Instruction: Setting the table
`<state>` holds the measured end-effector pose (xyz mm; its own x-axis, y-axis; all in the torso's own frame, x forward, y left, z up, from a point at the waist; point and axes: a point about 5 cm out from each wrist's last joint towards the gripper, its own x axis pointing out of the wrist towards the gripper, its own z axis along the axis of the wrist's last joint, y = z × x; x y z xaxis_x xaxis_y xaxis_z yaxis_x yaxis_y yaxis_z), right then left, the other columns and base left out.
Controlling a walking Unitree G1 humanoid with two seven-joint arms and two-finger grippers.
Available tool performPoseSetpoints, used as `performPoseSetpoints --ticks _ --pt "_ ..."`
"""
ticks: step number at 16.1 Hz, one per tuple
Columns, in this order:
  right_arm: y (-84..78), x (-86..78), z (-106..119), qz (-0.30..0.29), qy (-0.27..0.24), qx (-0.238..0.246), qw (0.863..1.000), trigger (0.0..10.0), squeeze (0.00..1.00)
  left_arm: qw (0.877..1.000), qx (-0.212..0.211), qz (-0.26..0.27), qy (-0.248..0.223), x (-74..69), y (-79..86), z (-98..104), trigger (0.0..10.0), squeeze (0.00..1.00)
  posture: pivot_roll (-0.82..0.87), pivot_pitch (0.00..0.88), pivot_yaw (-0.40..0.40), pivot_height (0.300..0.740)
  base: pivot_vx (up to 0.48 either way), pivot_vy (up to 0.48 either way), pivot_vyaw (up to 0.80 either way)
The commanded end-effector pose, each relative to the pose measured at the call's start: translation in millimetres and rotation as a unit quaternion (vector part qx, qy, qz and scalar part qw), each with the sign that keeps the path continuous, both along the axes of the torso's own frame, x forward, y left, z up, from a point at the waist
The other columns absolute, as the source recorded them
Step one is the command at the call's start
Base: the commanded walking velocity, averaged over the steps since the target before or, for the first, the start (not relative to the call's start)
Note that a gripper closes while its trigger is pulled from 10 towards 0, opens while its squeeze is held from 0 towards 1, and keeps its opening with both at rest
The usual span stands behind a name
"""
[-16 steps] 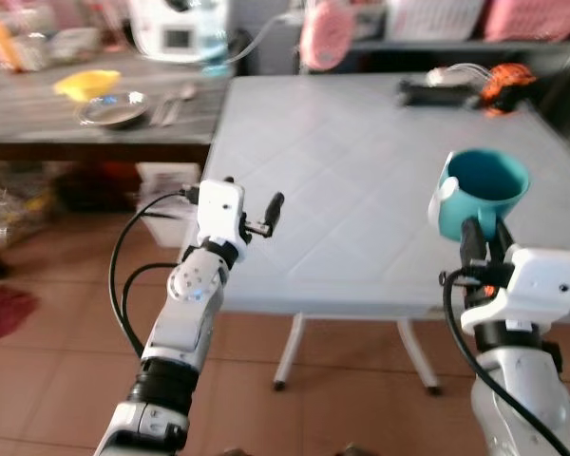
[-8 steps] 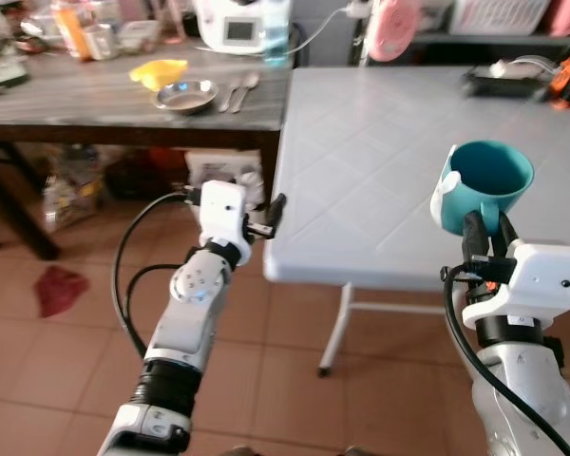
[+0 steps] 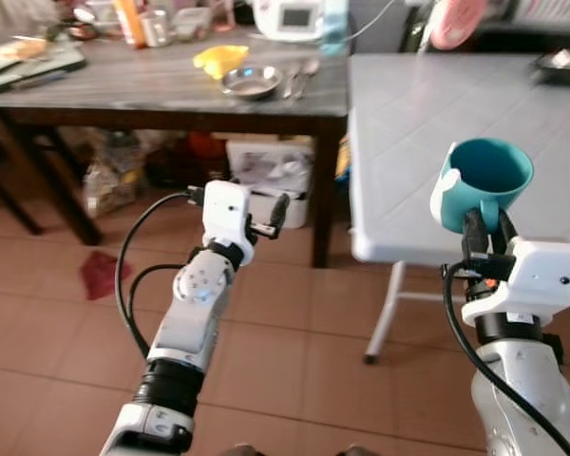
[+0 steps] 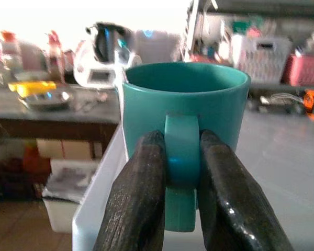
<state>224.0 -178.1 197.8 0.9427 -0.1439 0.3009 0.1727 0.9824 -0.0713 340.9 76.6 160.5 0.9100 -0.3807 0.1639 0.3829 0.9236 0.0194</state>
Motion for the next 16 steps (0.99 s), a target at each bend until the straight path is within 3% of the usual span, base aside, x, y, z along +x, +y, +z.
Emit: performPoseSetpoints --ticks 1,10,16 --pt "0.0 -2.4 6.1 -0.003 -0.016 0.001 1.0 10.0 0.0 1.0 0.006 -0.003 -0.005 0.2 -1.0 2.2 10.0 0.0 -0.04 0.126 0.036 0.714 0.0 0.424 0.0" --pt "0.0 -1.1 6.4 -0.002 -0.015 -0.001 1.0 10.0 0.0 1.0 0.005 -0.003 -0.006 -0.1 -3.0 2.1 10.0 0.0 -0.04 0.129 0.034 0.714 0.0 0.443 0.0" --pt "-1.7 -0.6 7.4 -0.003 -0.016 -0.004 1.0 10.0 0.0 0.999 -0.002 -0.023 -0.026 -2.9 -8.0 7.0 10.0 0.0 -0.04 0.124 0.029 0.714 0.0 0.0 0.0"
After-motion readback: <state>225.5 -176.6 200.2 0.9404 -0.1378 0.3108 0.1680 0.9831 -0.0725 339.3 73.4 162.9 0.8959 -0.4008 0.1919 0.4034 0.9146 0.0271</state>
